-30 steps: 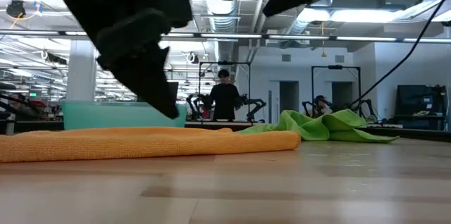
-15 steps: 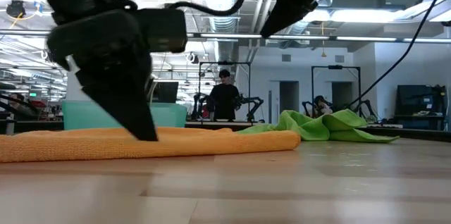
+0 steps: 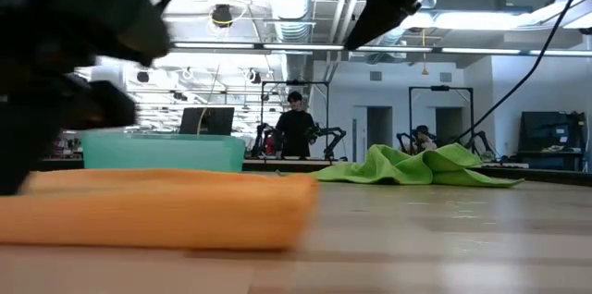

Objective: Roll microfiber towels into tight, uniform cylinder then place into a basket
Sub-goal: Fold the yellow towel

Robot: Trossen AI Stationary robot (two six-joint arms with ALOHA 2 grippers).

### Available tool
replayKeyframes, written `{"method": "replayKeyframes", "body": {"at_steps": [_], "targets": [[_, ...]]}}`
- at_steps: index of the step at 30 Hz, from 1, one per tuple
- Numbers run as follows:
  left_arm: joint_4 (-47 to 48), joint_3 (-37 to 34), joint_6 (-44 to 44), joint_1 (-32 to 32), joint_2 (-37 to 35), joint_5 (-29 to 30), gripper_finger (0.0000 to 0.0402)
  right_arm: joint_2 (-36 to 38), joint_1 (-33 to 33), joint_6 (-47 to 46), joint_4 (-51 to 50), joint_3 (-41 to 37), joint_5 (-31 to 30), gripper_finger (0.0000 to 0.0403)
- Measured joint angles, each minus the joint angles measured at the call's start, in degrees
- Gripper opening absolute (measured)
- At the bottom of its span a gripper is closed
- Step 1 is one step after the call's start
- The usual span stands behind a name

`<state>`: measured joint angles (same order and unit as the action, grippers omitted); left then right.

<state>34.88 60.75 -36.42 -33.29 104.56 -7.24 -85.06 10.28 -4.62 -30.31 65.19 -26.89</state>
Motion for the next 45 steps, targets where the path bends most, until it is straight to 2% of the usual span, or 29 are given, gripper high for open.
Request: {"method": "replayKeyframes", "body": {"at_steps": [3,6,12,16,20,26,31,36,42,45], "targets": [[9.2,2.63,-4.78,-1.85,0.37,-0.7,0.0096,0.0,0.25,-1.23,-1.56,0.0,0.01,0.0127],[14.58,6.22,-8.28,-3.24,0.4,0.01,0.0096,0.0,0.24,-2.3,-3.15,0.0,0.02,0.0127],[25.13,11.1,-12.81,-5.25,0.3,5.93,0.0096,0.0,0.22,-3.0,-4.15,0.0,0.01,0.0127],[35.89,10.93,-15.22,-6.47,0.29,13.17,0.0096,0.0,0.22,-3.0,-3.97,0.0,0.01,0.0127],[39.28,8.19,-17.12,-6.13,-0.43,15.08,0.009,0.0,0.22,-2.98,-3.91,0.0,0.01,0.0127],[35.78,0.61,-16.95,-5.48,-6.04,16.83,0.0048,0.0,0.2,-2.82,-3.54,0.0,0.01,0.0127],[25.25,-9.7,-18.33,-3.56,-14.14,17.16,0.0007,0.0,0.14,-2.46,-3.41,0.0,-0.01,0.0127],[12.28,-19.11,-18.97,0.36,-20.65,16.01,0.0005,0.0,-0.04,-2.43,-3.06,0.0,-0.01,0.0127],[8.85,-24.9,-21.14,4.29,-22.08,13.76,0.0001,0.0,-1.2,-2.45,-2.89,0.0,-0.03,0.0127],[7.85,-25.2,-17.38,5.85,-22.15,13.88,0.0001,0.0,-1.87,-2.45,-1.65,0.0,-0.03,0.0127]]}}
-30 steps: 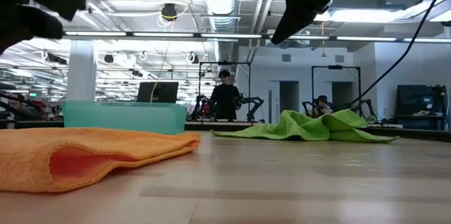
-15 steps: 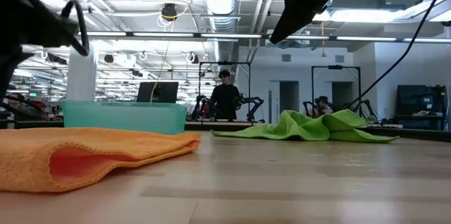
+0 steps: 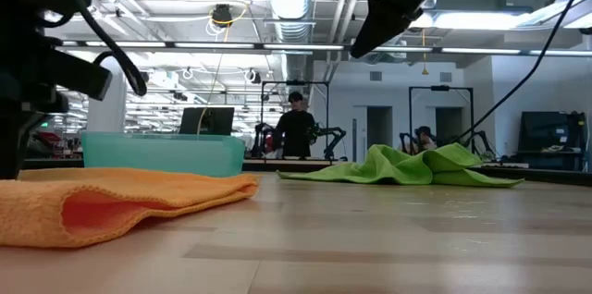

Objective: Roll microfiber towels into tight, uniform cylinder then place into a basket
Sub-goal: Fold the yellow towel

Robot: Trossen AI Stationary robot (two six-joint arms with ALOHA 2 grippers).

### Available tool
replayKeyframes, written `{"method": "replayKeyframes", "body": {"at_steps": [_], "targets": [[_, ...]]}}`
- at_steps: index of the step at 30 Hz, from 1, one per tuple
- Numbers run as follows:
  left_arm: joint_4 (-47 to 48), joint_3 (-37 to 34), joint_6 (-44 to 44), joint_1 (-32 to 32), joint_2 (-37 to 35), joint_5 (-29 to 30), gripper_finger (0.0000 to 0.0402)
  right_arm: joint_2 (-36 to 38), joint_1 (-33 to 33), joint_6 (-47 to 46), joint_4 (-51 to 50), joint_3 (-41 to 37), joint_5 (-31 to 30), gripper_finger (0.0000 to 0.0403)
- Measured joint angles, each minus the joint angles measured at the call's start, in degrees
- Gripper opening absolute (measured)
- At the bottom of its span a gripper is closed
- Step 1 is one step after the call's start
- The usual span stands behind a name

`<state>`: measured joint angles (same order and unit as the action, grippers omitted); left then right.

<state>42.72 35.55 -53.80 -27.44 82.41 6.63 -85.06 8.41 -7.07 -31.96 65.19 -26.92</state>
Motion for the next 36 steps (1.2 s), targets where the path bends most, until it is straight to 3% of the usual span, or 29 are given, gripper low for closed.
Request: {"method": "replayKeyframes", "body": {"at_steps": [8,18,23,28,36], "targets": [[-8.0,0.02,18.37,7.66,0.63,10.44,0.0,0.0,-0.71,-1.78,1.84,0.0,0.0,0.0127],[-24.34,0.58,32.12,15.48,2.06,12.63,0.0,-0.61,0.73,-7.44,1.92,-0.07,1.78,0.0127],[-22.39,4.07,32.33,14.36,-0.61,12.67,0.0,-3.67,2.56,-10.9,1.93,-0.4,5.2,0.0127],[-14.55,8.0,28.49,9.85,-5.72,13.96,0.0,-9.21,3.48,-4.31,8.19,0.37,7.46,0.0127],[-6.72,7.94,9.01,-4.49,-13.43,27.07,0.0,-16.7,1.27,2.45,15.11,7.67,14.09,0.0127]]}}
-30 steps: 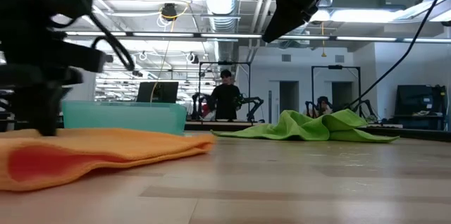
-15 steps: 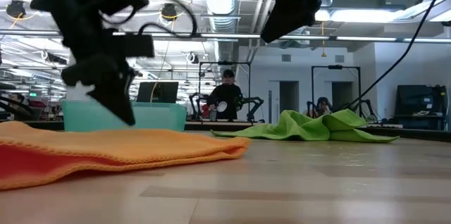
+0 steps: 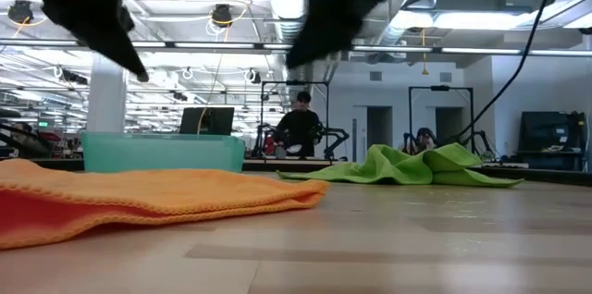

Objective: Roll microfiber towels into tight, uniform cylinder then place into a basket
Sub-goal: Fold the yellow towel

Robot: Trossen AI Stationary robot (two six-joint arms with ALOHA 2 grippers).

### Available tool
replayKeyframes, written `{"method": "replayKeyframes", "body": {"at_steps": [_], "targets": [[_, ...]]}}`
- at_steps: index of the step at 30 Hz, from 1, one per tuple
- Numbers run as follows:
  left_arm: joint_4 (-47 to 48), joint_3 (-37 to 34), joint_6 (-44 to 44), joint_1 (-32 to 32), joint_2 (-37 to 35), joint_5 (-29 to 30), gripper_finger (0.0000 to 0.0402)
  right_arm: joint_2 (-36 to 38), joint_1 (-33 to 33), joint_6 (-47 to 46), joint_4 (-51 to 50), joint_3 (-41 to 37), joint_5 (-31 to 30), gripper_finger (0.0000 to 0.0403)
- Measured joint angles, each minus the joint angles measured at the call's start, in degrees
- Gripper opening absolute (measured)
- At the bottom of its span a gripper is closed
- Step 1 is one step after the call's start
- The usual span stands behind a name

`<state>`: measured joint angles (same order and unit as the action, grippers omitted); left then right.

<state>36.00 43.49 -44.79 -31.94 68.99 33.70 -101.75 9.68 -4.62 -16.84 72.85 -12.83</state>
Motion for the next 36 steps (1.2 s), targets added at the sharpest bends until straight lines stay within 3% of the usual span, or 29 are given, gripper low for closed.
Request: {"method": "replayKeyframes", "body": {"at_steps": [6,11,20,25,36], "targets": [[1.26,-2.06,-14.46,-6.75,2.96,2.5,0.0,-5.93,-1.81,5.54,5.4,3.23,7.82,0.0126],[3.53,-2.24,-19.22,-8.31,7.16,1.3,0.0,-11.27,-2.43,6.95,8.93,6.62,12.09,0.0102],[13.39,-2.15,-22.0,-2.84,6.47,-3.13,0.0,-18.29,-2.19,9.57,15.98,8.55,16.88,0.001],[14.21,-2.15,-22.17,0.77,5.07,-7.97,0.0,-20.83,-2.61,9.33,19.89,8.7,16.63,0.0021],[13.97,-2.11,-17.24,4.49,4.79,-9.11,0.0,-23.74,-4.57,7.48,20.43,8.47,16.72,0.0008]]}}
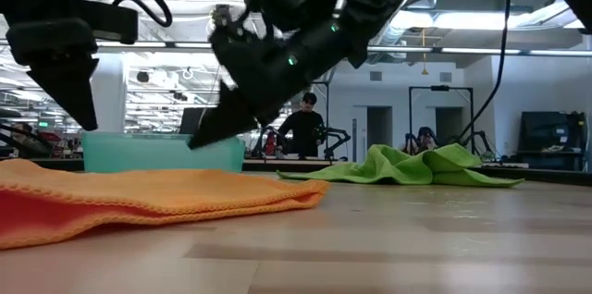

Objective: Roll microfiber towels into tight, uniform cylinder then place into a basket
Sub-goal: Fold the yellow towel

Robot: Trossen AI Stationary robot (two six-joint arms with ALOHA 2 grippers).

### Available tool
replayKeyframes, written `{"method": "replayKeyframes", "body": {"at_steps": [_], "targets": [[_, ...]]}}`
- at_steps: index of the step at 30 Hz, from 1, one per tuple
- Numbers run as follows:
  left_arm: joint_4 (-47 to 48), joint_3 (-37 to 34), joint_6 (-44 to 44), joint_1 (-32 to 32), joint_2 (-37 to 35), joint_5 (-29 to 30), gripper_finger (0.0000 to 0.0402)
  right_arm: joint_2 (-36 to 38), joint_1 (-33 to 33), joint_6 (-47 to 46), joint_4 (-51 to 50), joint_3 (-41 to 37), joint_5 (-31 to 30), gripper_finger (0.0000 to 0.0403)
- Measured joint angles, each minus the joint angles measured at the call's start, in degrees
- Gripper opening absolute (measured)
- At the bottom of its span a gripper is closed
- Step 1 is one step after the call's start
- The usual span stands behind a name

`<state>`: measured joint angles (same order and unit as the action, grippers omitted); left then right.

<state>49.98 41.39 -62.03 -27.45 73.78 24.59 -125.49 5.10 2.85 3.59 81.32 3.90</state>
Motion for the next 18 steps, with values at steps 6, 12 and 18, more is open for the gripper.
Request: {"method": "replayKeyframes", "body": {"at_steps": [6,12,18], "targets": [[-0.18,0.0,1.78,1.73,0.07,1.16,0.0,-2.65,0.0,-0.84,0.59,-0.17,0.6,0.0014],[-0.42,0.0,2.46,2.36,0.07,1.59,0.0,-3.36,-0.33,-2.11,-0.3,0.13,0.73,0.0005],[-0.42,0.0,2.43,2.35,0.07,1.62,0.0,-2.73,-0.72,-9.03,-7.99,0.52,-0.31,0.0012]]}}
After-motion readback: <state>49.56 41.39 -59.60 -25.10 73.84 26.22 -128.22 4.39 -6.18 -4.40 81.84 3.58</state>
